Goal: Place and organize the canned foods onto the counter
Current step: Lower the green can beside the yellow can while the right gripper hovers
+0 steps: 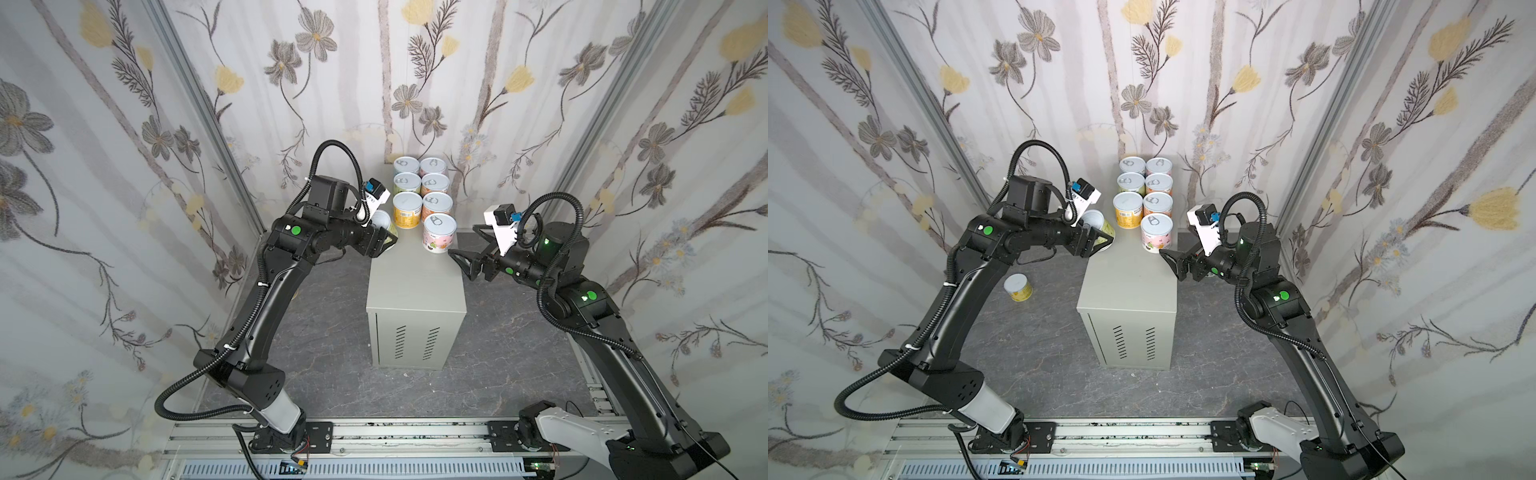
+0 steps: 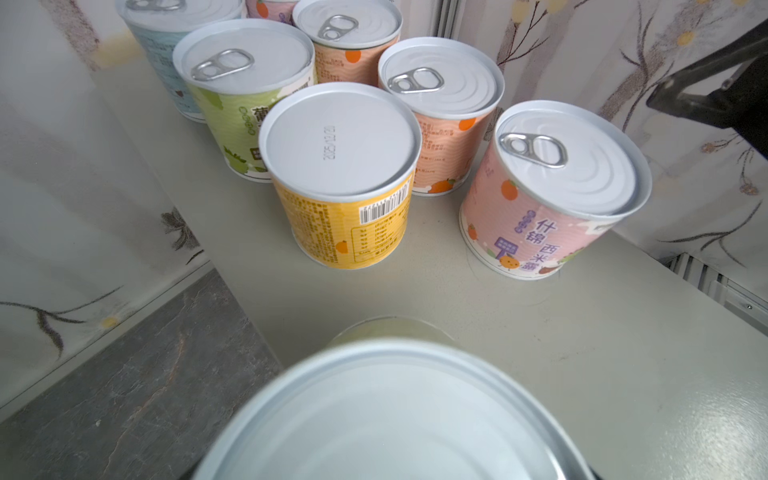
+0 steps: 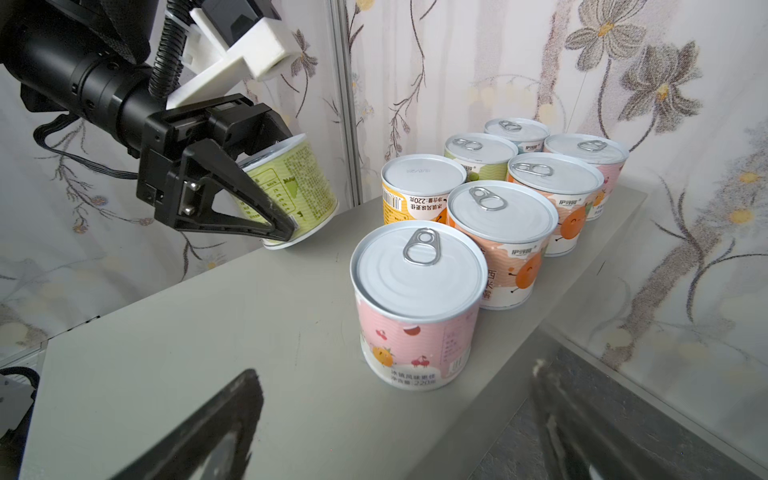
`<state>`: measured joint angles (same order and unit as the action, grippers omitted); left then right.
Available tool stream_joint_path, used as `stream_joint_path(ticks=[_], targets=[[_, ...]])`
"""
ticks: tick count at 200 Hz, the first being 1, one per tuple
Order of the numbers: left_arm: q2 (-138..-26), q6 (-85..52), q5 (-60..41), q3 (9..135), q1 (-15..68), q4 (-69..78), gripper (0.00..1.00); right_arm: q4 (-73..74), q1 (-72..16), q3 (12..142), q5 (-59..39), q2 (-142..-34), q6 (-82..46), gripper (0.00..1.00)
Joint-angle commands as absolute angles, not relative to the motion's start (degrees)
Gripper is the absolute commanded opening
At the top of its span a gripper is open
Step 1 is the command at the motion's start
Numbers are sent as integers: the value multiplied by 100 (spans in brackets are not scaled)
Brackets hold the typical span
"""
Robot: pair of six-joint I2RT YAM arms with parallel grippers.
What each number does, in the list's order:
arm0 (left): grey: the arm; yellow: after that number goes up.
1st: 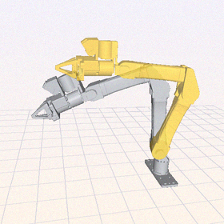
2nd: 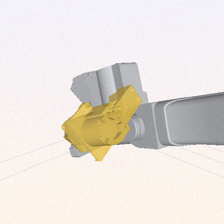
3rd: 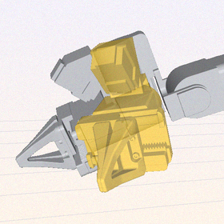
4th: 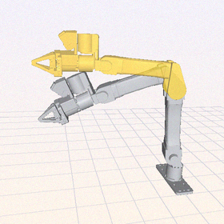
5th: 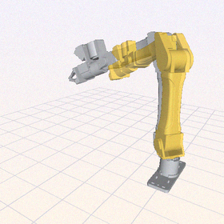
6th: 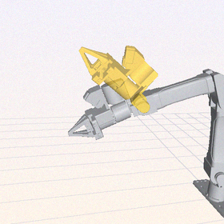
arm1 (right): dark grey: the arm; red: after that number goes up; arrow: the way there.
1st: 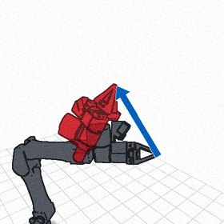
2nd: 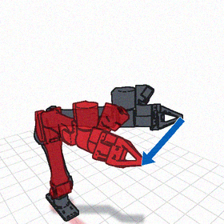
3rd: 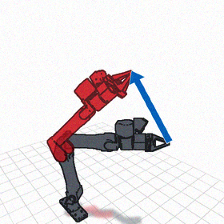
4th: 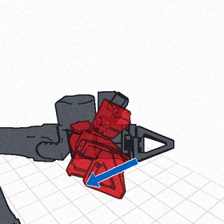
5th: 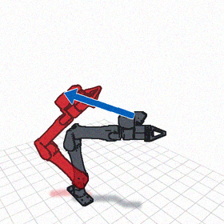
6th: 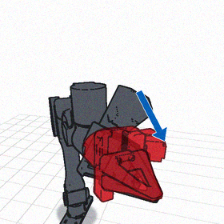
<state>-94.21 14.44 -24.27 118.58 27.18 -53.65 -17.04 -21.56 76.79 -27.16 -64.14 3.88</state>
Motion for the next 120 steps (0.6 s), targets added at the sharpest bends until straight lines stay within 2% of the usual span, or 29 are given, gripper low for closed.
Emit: stream_joint_path(ticks=[1,43,120], targets=[[-9677,1632,-2275,12199,2861,-5468,53,-1363,-2184,7603,-2810,-6382,352,100],[-10130,1782,-1774,12630,3148,-5774,54,-1300,-2197,7515,-2839,-6372,365,100],[-10268,1764,-1424,12612,3252,-5739,69,-1195,-2197,7377,-2861,-6418,386,100]])
